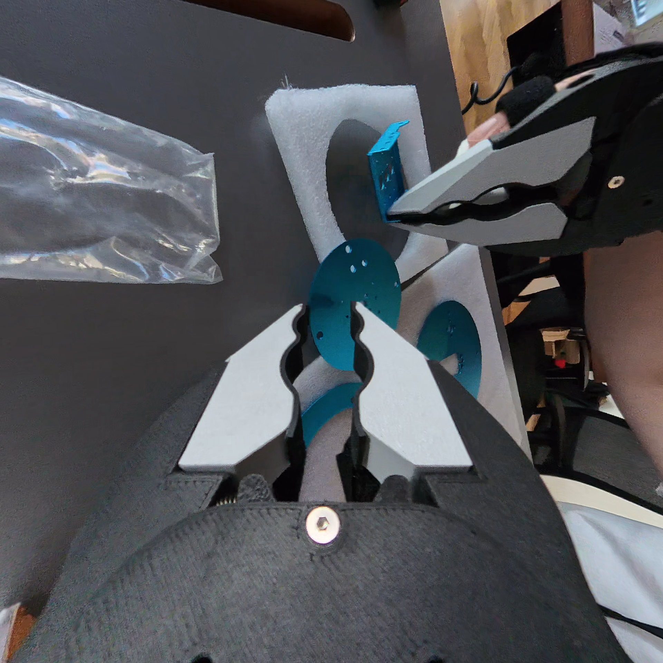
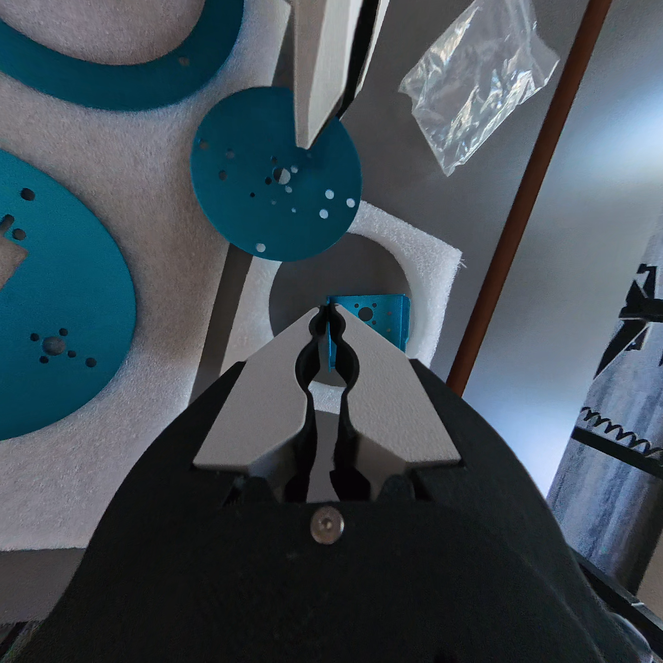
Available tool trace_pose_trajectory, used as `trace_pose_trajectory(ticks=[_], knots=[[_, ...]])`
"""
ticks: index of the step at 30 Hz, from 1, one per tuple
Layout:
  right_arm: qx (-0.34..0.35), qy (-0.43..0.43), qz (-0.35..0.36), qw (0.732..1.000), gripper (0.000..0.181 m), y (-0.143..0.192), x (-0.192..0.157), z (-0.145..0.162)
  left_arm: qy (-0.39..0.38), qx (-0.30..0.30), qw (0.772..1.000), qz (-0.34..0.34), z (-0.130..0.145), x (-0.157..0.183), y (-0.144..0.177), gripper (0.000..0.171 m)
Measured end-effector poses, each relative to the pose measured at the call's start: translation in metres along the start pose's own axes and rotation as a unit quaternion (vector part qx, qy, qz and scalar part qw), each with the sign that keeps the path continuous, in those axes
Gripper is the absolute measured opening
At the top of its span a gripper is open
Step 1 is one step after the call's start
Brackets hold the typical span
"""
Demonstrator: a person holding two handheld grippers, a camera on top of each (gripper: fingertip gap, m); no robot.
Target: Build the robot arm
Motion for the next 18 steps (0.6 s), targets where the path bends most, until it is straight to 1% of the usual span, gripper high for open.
trace_pose_trajectory(ticks=[1, 4, 7, 9, 11, 12, 14, 15, 18], knots=[[0.011, 0.001, 0.011, 1.000, 0.000, 0.003, 0.000, -0.002, -0.002, 0.004, 1.000, 0.001, -0.001, -0.001, 0.000, 0.010], [0.034, 0.001, 0.038, 0.999, 0.000, 0.015, -0.001, -0.008, -0.010, 0.009, 1.000, 0.011, 0.000, -0.001, 0.000, 0.009], [0.055, 0.025, 0.055, 0.997, 0.000, 0.029, -0.008, -0.017, 0.002, 0.013, 1.000, 0.022, -0.002, 0.005, 0.002, 0.006], [0.065, 0.060, 0.058, 0.994, 0.000, 0.038, -0.020, -0.026, 0.016, 0.018, 0.998, 0.050, -0.006, 0.018, 0.006, 0.002], [0.057, 0.109, 0.062, 0.990, 0.000, 0.045, -0.033, -0.032, 0.029, 0.021, 0.995, 0.088, -0.009, 0.035, 0.010, 0.000], [0.049, 0.137, 0.069, 0.987, 0.000, 0.049, -0.039, -0.035, 0.024, 0.015, 0.996, 0.085, -0.008, 0.039, 0.012, 0.000], [0.043, 0.177, 0.080, 0.980, 0.000, 0.056, -0.048, -0.039, -0.009, 0.002, 0.999, 0.053, -0.005, 0.040, 0.013, 0.000], [0.041, 0.183, 0.081, 0.979, 0.000, 0.060, -0.051, -0.040, -0.016, 0.004, 0.998, 0.060, -0.006, 0.044, 0.013, 0.000], [0.055, 0.200, 0.095, 0.974, 0.000, 0.074, -0.064, -0.048, 0.000, 0.006, 0.992, 0.124, -0.007, 0.069, 0.017, 0.000]])
Point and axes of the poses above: each gripper's, where its closed fingertips meet, y back along the fingers, z out of its underside, x = y × z across the jaws, the point moved 3 cm from there along y, back along the fingers, and after that the axes turned 3 degrees about x, right-handed, at the moved point
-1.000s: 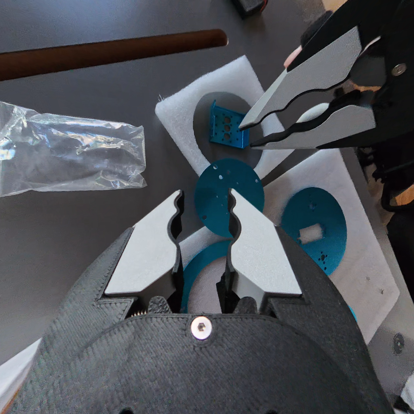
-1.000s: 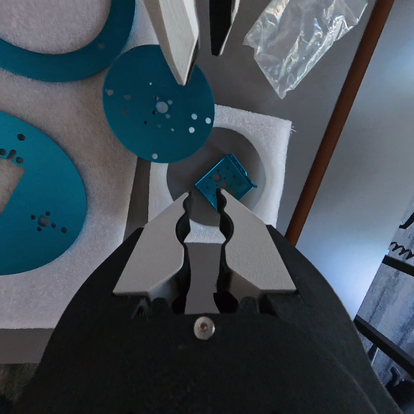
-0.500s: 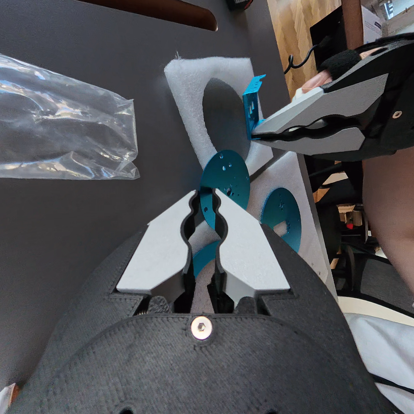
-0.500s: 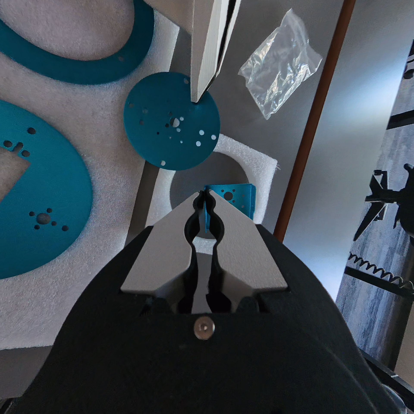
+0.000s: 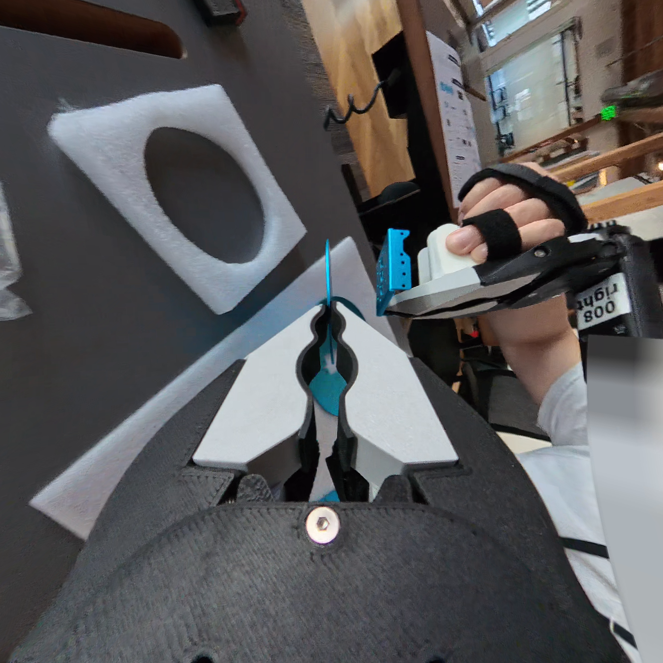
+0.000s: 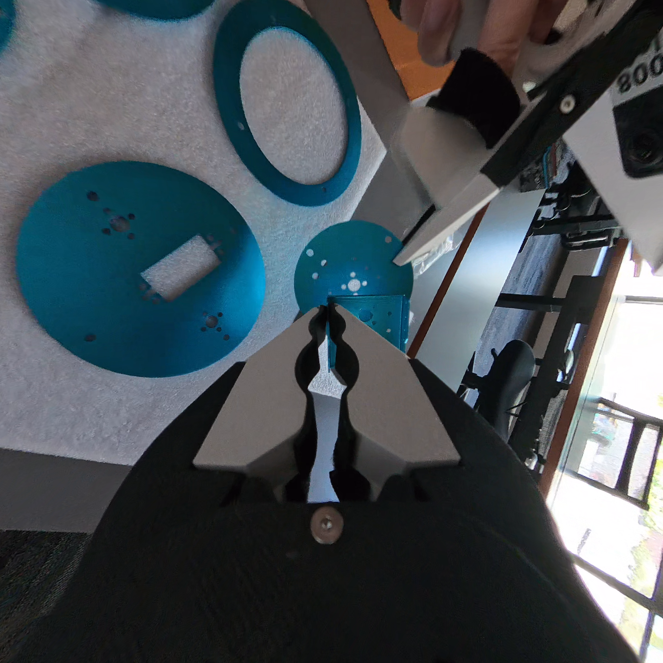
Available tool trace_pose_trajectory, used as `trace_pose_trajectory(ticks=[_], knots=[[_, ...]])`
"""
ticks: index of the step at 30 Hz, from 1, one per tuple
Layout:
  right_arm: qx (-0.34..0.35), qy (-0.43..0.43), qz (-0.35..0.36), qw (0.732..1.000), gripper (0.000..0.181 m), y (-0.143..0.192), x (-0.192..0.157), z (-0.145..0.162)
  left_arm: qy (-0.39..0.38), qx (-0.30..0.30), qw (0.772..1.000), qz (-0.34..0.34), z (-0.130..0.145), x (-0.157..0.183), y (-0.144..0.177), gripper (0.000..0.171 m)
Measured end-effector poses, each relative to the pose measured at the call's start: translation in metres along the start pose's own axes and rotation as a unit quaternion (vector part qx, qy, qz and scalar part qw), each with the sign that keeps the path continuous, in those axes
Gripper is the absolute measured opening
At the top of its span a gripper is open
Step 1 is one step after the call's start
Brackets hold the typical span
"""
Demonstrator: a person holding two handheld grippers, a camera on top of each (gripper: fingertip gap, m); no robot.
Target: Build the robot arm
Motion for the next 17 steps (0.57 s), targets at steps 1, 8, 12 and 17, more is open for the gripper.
trace_pose_trajectory(ticks=[1, 8, 12, 17], knots=[[0.004, 0.010, 0.002, 1.000, 0.000, 0.007, -0.004, -0.007, -0.006, -0.007, 1.000, 0.016, 0.003, 0.010, -0.001, 0.000], [0.034, 0.073, -0.088, 0.993, 0.000, 0.054, -0.068, -0.072, 0.027, -0.126, 0.986, 0.109, 0.077, 0.072, -0.003, 0.000], [0.076, 0.091, -0.179, 0.977, 0.000, 0.060, -0.114, -0.120, 0.089, -0.209, 0.964, 0.137, 0.146, 0.082, -0.009, 0.000], [0.098, 0.102, -0.271, 0.952, 0.000, 0.062, -0.152, -0.162, 0.159, -0.252, 0.931, 0.210, 0.201, 0.101, -0.012, 0.000]])
Point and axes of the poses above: each gripper's, where its closed fingertips meet, y back along the fingers, z out of its underside, x = y × z across the jaws, the point moved 3 cm from there along y, back along the fingers, and after that the axes turned 3 degrees about x, right-handed, at the moved point
